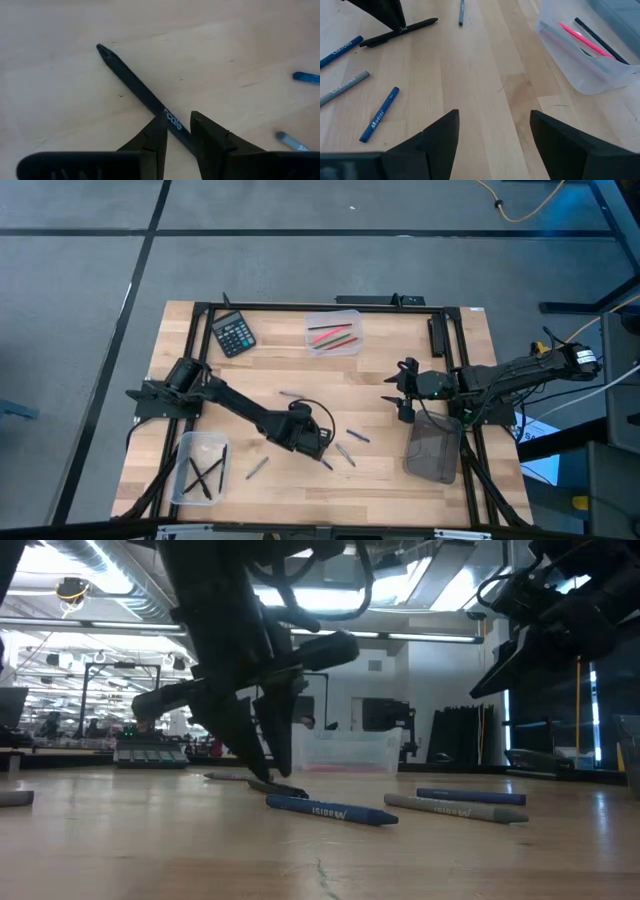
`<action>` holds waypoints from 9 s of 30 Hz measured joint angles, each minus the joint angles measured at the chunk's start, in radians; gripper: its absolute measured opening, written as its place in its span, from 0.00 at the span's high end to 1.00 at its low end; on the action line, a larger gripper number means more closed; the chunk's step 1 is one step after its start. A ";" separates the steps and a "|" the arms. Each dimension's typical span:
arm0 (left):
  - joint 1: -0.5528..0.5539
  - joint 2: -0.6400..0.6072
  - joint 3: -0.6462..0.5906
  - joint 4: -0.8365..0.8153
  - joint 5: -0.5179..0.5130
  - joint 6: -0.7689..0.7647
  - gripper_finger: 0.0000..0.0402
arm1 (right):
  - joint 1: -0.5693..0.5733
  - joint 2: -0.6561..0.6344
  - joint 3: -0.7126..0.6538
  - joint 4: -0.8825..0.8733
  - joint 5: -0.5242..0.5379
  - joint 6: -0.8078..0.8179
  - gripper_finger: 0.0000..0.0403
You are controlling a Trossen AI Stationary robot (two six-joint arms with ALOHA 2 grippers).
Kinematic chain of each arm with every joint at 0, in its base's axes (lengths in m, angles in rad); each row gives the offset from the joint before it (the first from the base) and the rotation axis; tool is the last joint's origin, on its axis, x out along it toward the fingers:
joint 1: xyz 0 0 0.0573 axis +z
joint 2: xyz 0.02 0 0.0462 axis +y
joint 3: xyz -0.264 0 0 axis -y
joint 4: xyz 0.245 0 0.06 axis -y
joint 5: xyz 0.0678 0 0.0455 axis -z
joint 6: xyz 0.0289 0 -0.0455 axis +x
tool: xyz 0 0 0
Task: Sort crayons/erasers/pens/pencils in bins
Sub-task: Put the black pen into the bottom transparent bin, then put the gray crayon into the black bin
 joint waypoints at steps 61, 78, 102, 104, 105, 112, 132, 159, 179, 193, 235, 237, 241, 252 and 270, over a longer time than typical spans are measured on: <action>-0.532 -0.375 0.001 -0.775 0.608 -0.149 0.95 | 0.001 0.123 -0.001 0.184 -0.063 0.031 0.39; -0.551 -0.358 -0.098 -0.712 0.563 -0.521 0.76 | 0.001 0.132 0.000 0.220 -0.089 0.030 0.39; -0.350 -0.334 0.024 -0.121 -0.031 0.386 0.69 | 0.002 0.132 0.000 0.231 -0.089 0.080 0.39; -0.323 -0.312 0.024 -0.038 -0.034 0.528 0.69 | 0.002 0.132 0.000 0.225 -0.089 0.082 0.39; -0.310 -0.298 0.024 0.003 -0.035 0.586 0.69 | 0.003 0.132 0.000 0.220 -0.089 0.082 0.39; -0.235 -0.162 0.023 0.053 0.017 0.703 0.69 | 0.003 0.132 0.000 0.210 -0.106 0.087 0.39; -0.289 -0.060 0.023 -0.383 0.386 0.261 0.69 | 0.003 0.133 0.000 0.226 -0.107 0.080 0.39; -0.269 -0.076 -0.163 -0.203 0.420 0.265 0.81 | 0.003 0.134 0.000 0.222 -0.108 0.103 0.39; -0.194 -0.053 -0.061 -0.267 0.210 0.235 0.94 | 0.003 0.140 0.001 0.379 -0.105 0.110 0.39; -0.071 -0.057 -0.055 -0.267 -0.009 0.274 0.94 | 0.004 0.381 0.001 0.592 -0.125 0.176 0.39; -0.167 -0.064 0.235 0.264 -0.528 1.053 0.95 | 0.214 0.521 0.050 1.165 -0.226 -0.113 0.39; -0.169 -0.064 0.235 0.268 -0.534 1.055 0.95 | 0.217 0.521 0.050 1.172 -0.227 -0.113 0.39; -0.157 -0.064 0.235 0.297 -0.533 1.102 0.96 | 0.217 0.522 0.050 1.171 -0.226 -0.111 0.41; -0.123 -0.064 0.235 0.334 -0.464 1.182 0.96 | 0.221 0.522 0.050 1.163 -0.224 -0.130 0.64; -0.096 -0.065 0.235 0.344 -0.364 1.132 0.78 | 0.221 0.522 0.049 1.126 -0.191 -0.108 0.89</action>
